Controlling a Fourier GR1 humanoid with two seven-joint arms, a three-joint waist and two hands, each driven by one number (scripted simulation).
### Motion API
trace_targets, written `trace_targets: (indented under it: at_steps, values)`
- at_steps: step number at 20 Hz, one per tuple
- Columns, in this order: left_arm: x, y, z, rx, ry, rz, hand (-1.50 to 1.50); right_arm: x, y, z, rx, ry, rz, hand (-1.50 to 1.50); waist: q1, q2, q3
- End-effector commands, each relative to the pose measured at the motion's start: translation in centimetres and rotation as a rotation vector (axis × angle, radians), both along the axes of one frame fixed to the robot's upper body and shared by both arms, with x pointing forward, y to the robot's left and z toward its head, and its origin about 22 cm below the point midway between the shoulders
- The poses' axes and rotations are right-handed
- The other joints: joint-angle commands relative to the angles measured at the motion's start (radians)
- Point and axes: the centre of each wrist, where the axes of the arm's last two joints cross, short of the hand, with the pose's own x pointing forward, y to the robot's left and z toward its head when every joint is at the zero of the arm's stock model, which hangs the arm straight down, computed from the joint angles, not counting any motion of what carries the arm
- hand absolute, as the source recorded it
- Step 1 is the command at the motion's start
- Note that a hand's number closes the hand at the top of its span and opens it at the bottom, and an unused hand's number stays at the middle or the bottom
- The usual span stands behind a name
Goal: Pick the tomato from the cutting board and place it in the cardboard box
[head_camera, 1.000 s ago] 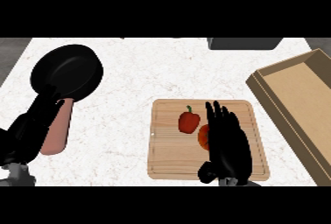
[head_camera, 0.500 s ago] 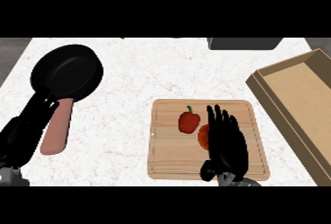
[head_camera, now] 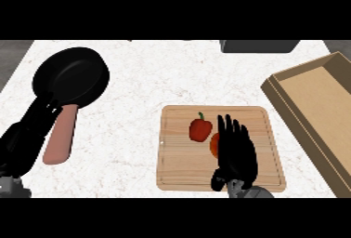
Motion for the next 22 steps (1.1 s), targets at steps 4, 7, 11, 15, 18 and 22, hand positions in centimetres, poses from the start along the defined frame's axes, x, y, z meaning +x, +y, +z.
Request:
trace_targets:
  at_steps: [4, 7, 11, 15, 18, 22]
  values:
    - [-0.3, -2.3, -1.5, 0.007, -0.007, 0.000, 0.00, -0.2, -1.3, 0.2, 0.004, 0.001, -0.017, -1.50, -0.002, 0.000, 0.000]
    - [0.4, -1.8, -1.3, -0.002, 0.004, 0.000, 0.00, 3.0, -2.4, -1.3, 0.028, 0.000, -0.012, -1.50, 0.001, 0.001, 0.000]
    - [-0.9, 1.3, 1.4, -0.005, -0.005, -0.015, 0.00, 1.8, -1.2, -1.8, 0.001, -0.062, 0.050, 1.50, 0.004, -0.001, 0.000]
    - [1.1, -0.2, -1.9, -0.002, 0.003, -0.006, 0.00, 2.5, -0.2, -1.9, -0.012, -0.084, 0.084, 1.50, -0.001, 0.000, 0.000]
    - [-0.7, -0.9, -1.0, -0.005, -0.010, -0.007, 0.00, 2.7, -0.3, -2.2, -0.017, -0.109, 0.097, 1.50, 0.001, 0.000, 0.000]
    - [0.7, 1.7, -1.4, 0.009, 0.003, -0.003, 0.00, 5.0, -2.8, -0.2, 0.014, -0.034, 0.084, 1.50, 0.000, 0.001, 0.000]
